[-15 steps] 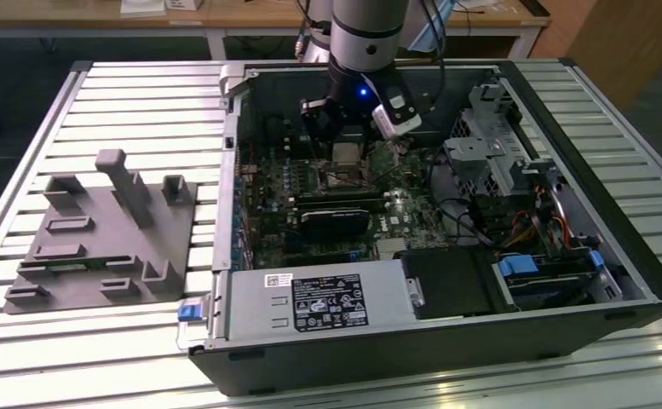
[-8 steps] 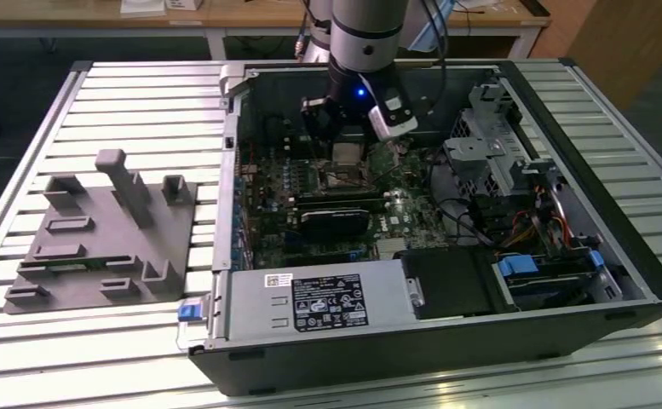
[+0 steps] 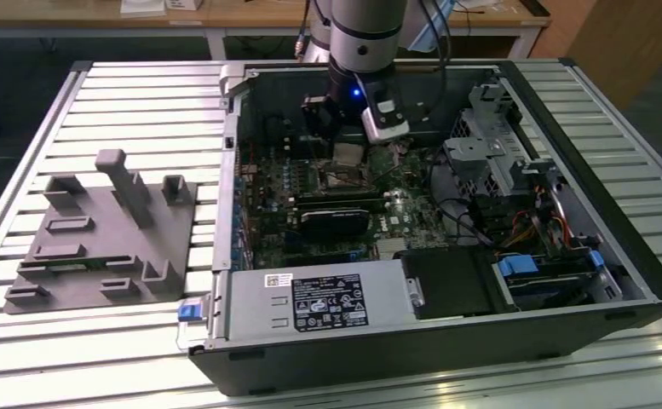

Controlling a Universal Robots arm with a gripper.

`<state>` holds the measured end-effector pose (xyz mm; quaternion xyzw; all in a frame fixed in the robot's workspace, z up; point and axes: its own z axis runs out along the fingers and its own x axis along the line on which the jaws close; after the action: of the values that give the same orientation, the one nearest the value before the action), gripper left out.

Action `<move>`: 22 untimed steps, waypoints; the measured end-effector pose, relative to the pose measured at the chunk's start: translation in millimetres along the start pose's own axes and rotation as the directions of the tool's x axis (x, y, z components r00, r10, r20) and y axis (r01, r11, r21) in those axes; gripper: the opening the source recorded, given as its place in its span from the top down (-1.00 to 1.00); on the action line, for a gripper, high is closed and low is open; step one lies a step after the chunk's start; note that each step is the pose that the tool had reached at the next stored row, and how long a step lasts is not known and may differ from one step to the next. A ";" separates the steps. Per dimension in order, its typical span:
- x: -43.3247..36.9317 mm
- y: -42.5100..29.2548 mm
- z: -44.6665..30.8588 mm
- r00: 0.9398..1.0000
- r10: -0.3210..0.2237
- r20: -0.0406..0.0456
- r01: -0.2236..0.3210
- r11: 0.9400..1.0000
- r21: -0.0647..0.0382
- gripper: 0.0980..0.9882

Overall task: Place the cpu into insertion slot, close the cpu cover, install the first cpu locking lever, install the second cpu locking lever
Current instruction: 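Place the cpu into insertion slot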

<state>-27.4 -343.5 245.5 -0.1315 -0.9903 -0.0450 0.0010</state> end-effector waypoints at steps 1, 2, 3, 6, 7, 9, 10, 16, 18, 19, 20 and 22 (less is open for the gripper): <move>0.0 0.0 0.1 1.000 0.015 0.002 -0.015 1.000 0.000 0.00; 0.0 0.0 0.1 1.000 0.030 0.003 -0.030 1.000 0.000 0.00; 0.0 0.0 0.1 0.999 0.044 0.005 -0.044 0.999 0.001 0.00; 0.0 0.0 0.3 0.996 0.089 0.009 -0.089 0.996 0.001 0.00; 0.0 0.0 0.4 0.994 0.105 0.011 -0.105 0.994 0.001 0.00; 0.0 0.0 0.5 0.990 0.137 0.014 -0.137 0.991 0.001 0.00; 0.0 0.0 0.6 0.988 0.153 0.016 -0.153 0.988 0.001 0.00; 0.0 -0.1 1.3 0.968 0.248 0.025 -0.248 0.969 0.000 0.00; 0.0 -0.1 1.5 0.960 0.280 0.028 -0.280 0.960 -0.001 0.00; 0.0 -0.1 1.7 0.955 0.295 0.029 -0.296 0.955 -0.001 0.00; 0.0 -0.1 1.8 0.950 0.311 0.031 -0.311 0.950 -0.002 0.00; 0.0 -0.2 2.0 0.939 0.344 0.034 -0.344 0.939 -0.003 0.00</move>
<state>-27.4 -343.5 243.5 -0.3031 -0.9521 -0.0405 -0.0076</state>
